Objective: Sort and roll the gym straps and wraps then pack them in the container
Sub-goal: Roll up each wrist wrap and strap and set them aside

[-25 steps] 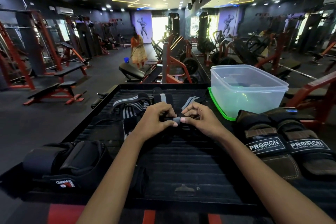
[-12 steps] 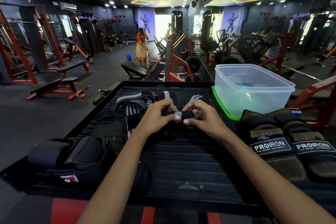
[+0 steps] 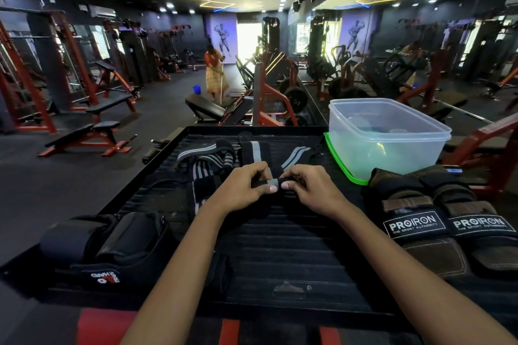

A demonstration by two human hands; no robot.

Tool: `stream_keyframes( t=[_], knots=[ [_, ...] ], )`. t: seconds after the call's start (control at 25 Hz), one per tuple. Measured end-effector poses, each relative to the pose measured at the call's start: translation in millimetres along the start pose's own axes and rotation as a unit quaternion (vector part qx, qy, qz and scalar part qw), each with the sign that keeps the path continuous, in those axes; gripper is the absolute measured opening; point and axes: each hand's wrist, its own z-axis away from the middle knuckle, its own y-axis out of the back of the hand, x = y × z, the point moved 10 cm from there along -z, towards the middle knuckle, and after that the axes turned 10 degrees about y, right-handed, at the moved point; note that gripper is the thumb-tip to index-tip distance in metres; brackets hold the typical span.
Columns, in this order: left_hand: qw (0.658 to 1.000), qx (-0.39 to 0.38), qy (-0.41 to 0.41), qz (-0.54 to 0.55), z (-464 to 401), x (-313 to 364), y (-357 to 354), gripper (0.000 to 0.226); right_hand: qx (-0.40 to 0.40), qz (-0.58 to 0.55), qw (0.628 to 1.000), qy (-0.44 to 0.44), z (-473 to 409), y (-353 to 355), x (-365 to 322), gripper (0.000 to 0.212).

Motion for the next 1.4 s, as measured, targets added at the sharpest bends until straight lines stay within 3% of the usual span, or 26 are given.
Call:
stream_keyframes(
  t=[0.16,0.36,0.6,0.72,1.12,1.4],
  knots=[
    [0.999,0.030,-0.028,-0.031,0.1,5.0,6.3,0.012,0.001,0.010,1.000,0.007,0.6,3.2,-5.2,0.013],
    [0.999,0.034,0.009,0.031,-0.4,-1.2,9.2,0.011,-0.013,0.048,0.997,0.061,0.2,-0.2,-15.0,0.027],
    [0.996,0.038,0.023,0.073,-0.5,-2.7,12.2,0.014,0.009,0.057,0.995,0.077,-0.5,2.1,-12.7,0.021],
    [0.998,0.048,-0.012,0.041,1.7,4.4,12.6,0.025,0.008,0.057,0.996,0.075,-1.0,2.3,-9.6,0.018],
    [0.995,0.083,-0.004,-0.048,-0.9,-2.0,18.0,0.009,0.020,0.046,0.997,0.059,-0.1,2.4,-4.4,0.026],
    [0.994,0.081,-0.072,-0.023,3.3,14.1,18.4,0.019,0.038,0.077,0.995,0.059,-0.9,9.9,3.5,0.019]
  ],
)
